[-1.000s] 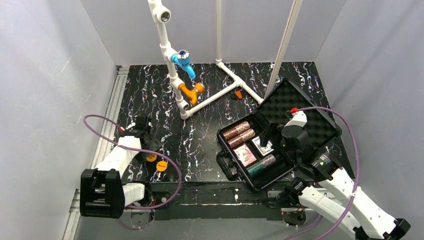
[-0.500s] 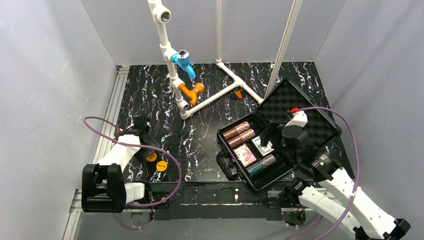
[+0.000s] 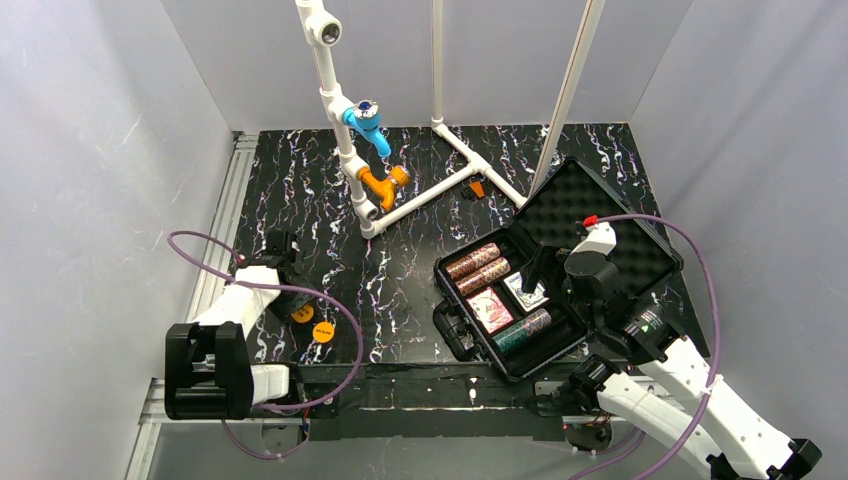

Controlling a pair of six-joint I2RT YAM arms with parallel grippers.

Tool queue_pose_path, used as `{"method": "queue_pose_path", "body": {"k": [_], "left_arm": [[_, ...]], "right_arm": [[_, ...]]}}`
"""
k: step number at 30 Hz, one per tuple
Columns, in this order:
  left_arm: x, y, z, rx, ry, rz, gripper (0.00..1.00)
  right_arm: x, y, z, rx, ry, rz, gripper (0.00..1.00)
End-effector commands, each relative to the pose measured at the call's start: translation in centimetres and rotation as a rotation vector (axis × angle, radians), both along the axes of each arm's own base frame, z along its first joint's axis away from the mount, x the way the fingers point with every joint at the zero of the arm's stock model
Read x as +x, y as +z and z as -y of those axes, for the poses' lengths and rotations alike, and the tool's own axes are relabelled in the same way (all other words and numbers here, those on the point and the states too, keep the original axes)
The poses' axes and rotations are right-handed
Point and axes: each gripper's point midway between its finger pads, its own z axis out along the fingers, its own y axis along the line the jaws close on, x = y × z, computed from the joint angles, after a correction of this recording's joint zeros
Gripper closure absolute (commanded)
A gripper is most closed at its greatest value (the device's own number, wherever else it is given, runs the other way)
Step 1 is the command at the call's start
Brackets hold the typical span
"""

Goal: Pack up texas hold em set

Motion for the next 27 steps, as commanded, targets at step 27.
{"method": "queue_pose_path", "body": {"k": [27], "left_arm": [[0.3, 1.2, 5.3, -0.11, -0.256, 0.117, 0.68]], "right_arm": [[0.0, 1.2, 0.4, 0.011, -0.023, 0.023, 0.0]]}}
